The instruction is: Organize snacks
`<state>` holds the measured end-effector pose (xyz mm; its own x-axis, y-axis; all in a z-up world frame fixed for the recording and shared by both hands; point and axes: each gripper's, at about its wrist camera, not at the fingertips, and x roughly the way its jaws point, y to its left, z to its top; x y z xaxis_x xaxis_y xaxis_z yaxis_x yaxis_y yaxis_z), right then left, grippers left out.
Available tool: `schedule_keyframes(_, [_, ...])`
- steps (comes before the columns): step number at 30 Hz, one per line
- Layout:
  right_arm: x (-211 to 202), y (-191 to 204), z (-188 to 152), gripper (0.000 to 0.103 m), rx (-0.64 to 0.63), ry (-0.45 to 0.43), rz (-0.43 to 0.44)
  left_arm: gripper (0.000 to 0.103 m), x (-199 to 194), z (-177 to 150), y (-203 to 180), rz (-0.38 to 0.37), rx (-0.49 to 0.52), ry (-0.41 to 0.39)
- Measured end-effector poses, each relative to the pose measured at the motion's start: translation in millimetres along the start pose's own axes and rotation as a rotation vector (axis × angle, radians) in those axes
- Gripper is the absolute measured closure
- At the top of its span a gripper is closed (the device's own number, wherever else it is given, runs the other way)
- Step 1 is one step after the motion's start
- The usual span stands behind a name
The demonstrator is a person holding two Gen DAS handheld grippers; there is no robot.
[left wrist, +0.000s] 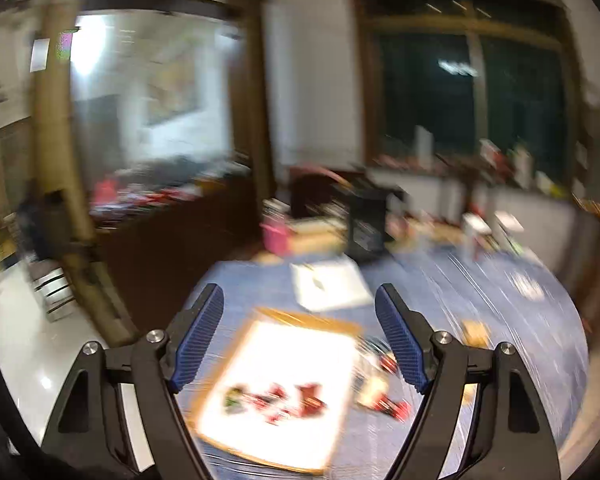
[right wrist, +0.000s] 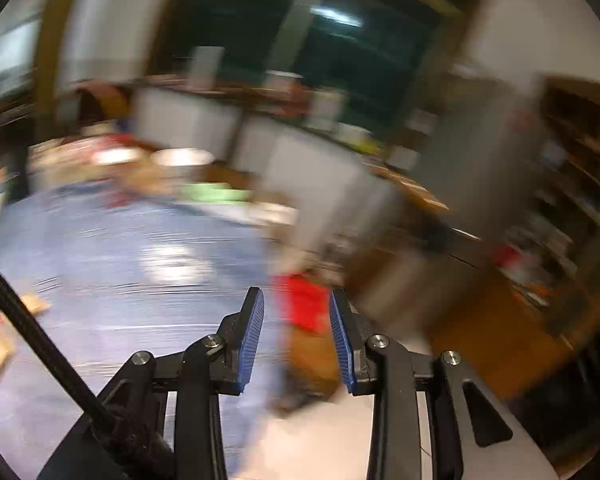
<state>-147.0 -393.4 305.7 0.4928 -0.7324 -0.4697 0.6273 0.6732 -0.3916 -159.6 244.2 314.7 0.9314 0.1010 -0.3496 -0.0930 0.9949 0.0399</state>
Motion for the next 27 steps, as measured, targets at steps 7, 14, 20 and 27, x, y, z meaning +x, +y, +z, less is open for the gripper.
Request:
schedule_keyframes(7, [-37, -260, -11, 0.076, 0.342, -0.015, -0.552, 0.024, -82, 91, 84, 0.462, -0.142, -0.227])
schedule_keyframes(14, [-197, -397, -28, 0.071, 0.497, -0.244, -0.897, 0.023, -202, 162, 91, 0.665, -0.184, -0.381])
schedule_keyframes(20, [-164, -397, -59, 0.071, 0.493, -0.175, -0.739, 0.020, -227, 149, 87, 0.635, -0.160, -0.384])
schedule_keyframes(27, [-150, -365, -54, 0.071, 0.507, -0.170, -0.677, 0.019, -209, 128, 129, 0.543, -0.208, -0.308])
